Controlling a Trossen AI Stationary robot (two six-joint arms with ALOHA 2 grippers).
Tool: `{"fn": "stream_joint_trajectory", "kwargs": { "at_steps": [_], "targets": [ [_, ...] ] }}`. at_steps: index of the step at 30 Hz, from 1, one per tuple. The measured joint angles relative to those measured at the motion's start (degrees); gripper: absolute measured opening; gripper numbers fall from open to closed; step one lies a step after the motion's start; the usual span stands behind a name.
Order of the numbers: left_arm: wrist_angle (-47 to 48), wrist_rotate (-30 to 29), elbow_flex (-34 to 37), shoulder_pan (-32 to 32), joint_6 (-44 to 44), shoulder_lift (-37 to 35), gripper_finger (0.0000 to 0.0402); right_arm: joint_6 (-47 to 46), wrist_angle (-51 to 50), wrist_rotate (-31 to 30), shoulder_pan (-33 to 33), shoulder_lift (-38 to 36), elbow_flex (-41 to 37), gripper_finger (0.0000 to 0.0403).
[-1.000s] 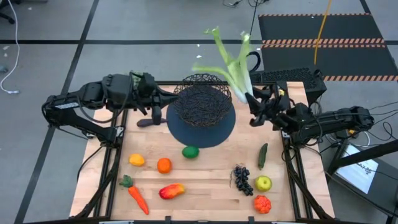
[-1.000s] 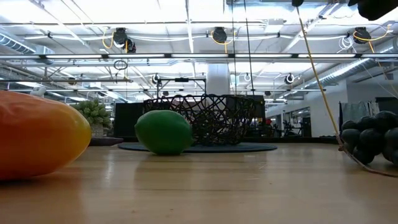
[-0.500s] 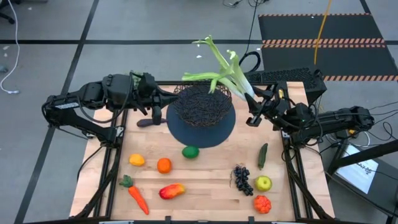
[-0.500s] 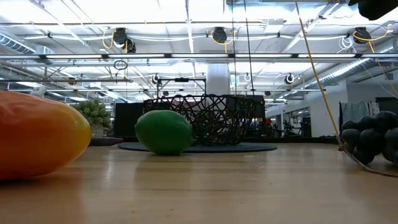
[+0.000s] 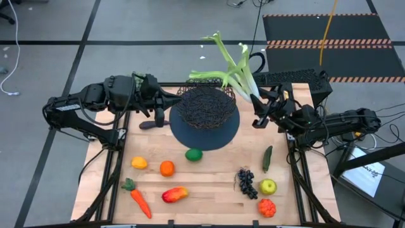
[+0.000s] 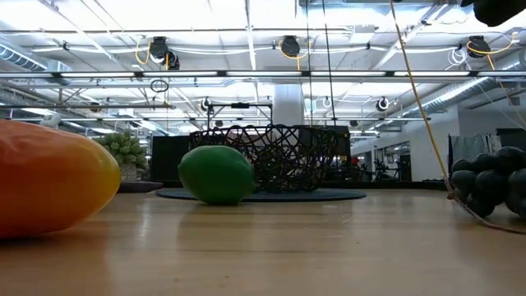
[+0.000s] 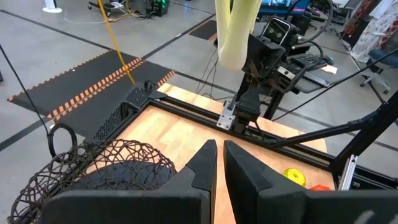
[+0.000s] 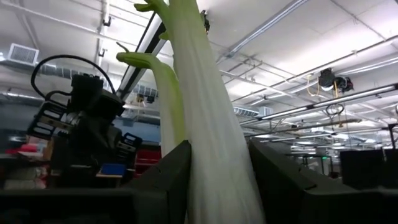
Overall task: Build produce basket
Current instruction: Put the green celery into the wire basket
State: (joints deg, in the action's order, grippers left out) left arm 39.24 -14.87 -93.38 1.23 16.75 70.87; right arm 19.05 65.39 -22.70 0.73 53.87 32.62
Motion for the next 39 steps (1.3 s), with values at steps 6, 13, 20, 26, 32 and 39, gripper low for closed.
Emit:
{"fn": "stream_joint_trajectory", "kwargs": {
  "at_steps": [6, 13, 20, 26, 32, 39],
  "targets": [
    [0.09, 0.0, 0.0, 0.2, 0.31, 0.0, 0.0031, -6.71, -0.02, 0.0, 0.0, 0.0, 0.0, 0.0146],
    [0.52, 0.01, 0.0, 0.86, 0.3, 0.0, 0.0031, -14.85, -0.07, 0.0, 0.0, 0.02, 0.0, 0.0146],
    [0.52, -0.01, -0.02, 0.83, 1.8, 0.0, 0.0031, -28.94, -2.26, 0.0, 0.0, 0.02, 0.0, 0.0146],
    [0.82, 0.0, -0.02, 1.52, 2.08, 0.0, 0.0031, -41.35, -6.06, -0.02, 0.0, 0.04, 0.0, 0.0146],
    [0.89, -0.01, -0.02, 2.27, 2.03, 0.0, 0.0031, -48.45, -7.79, 0.0, 0.0, 0.02, 0.0, 0.0146],
    [1.13, 0.0, -0.02, 2.71, 2.22, 0.0, 0.0031, -45.56, -13.85, -3.4, 0.02, 0.08, 0.0, 0.0146]
  ]
}}
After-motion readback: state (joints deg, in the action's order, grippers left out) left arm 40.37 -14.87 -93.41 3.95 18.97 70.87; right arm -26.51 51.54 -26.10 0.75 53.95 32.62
